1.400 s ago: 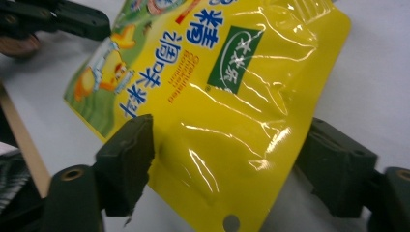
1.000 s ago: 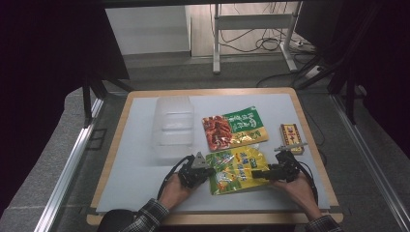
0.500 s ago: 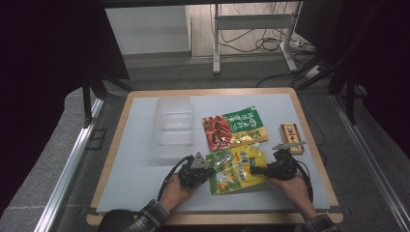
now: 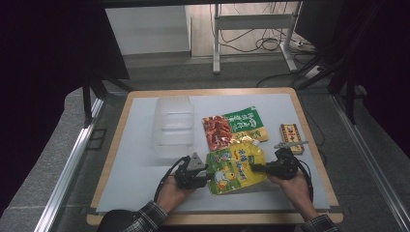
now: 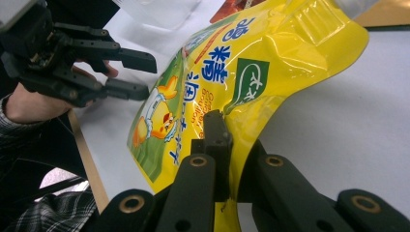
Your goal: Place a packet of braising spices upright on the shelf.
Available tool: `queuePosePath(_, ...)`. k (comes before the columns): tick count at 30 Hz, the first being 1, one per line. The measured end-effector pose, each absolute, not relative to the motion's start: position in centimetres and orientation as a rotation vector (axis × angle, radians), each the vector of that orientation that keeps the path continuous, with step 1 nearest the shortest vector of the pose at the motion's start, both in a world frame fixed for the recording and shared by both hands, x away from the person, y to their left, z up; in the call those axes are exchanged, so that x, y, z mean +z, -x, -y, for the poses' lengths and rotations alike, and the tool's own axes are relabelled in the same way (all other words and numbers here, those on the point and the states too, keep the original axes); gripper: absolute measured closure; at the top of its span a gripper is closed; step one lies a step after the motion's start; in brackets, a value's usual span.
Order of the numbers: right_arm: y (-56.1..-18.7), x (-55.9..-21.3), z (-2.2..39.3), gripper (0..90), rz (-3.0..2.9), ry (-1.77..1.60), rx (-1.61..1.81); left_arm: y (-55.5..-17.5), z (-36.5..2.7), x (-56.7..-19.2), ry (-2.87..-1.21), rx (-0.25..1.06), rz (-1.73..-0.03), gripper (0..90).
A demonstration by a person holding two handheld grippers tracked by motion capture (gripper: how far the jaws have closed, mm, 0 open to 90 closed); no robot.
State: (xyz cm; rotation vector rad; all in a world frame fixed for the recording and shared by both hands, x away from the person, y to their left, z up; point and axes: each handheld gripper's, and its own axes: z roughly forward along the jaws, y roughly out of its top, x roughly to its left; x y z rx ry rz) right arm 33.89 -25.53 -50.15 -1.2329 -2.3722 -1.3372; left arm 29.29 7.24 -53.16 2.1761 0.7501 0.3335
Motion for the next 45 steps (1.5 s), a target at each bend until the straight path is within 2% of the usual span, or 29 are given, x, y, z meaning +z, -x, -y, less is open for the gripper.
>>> queuePosePath(3, -33.8, -49.8, 25.5, 88.2, 2.378, 1.224, -1.345, -28.9, -7.2, -53.0, -2.176, 0.335, -0.742, 51.0)
queuePosePath(6, -33.8, -49.3, 25.4, 88.3, 2.379, 1.204, -1.361, -28.7, -7.5, -52.8, -2.162, 0.33, -0.747, 41.1)
queuePosePath(7, -33.7, -49.0, 25.4, 88.3, 2.385, 1.192, -1.376, -28.6, -7.8, -52.7, -2.149, 0.33, -0.755, 34.9)
queuePosePath(9, -33.7, -48.8, 25.4, 88.3, 2.385, 1.187, -1.378, -28.5, -8.1, -52.6, -2.14, 0.324, -0.767, 32.6)
queuePosePath(11, -33.7, -48.3, 25.4, 88.2, 2.396, 1.185, -1.372, -28.4, -8.5, -52.3, -2.12, 0.313, -0.786, 22.6)
queuePosePath(15, -33.7, -47.8, 25.4, 88.2, 2.403, 1.181, -1.376, -28.2, -9.0, -52.2, -2.111, 0.336, -0.818, 13.1)
queuePosePath(21, -33.9, -46.7, 25.3, 87.9, 2.427, 1.154, -1.394, -27.5, -9.5, -52.4, -2.131, 0.408, -0.83, 4.1)
queuePosePath(29, -33.9, -45.1, 25.0, 88.9, 2.477, 1.121, -1.394, -26.4, -9.6, -52.4, -2.145, 0.466, -0.794, 2.8)
queuePosePath(45, -33.8, -41.7, 24.0, 89.2, 2.585, 1.05, -1.394, -25.1, -9.8, -52.2, -2.12, 0.503, -0.691, 3.1)
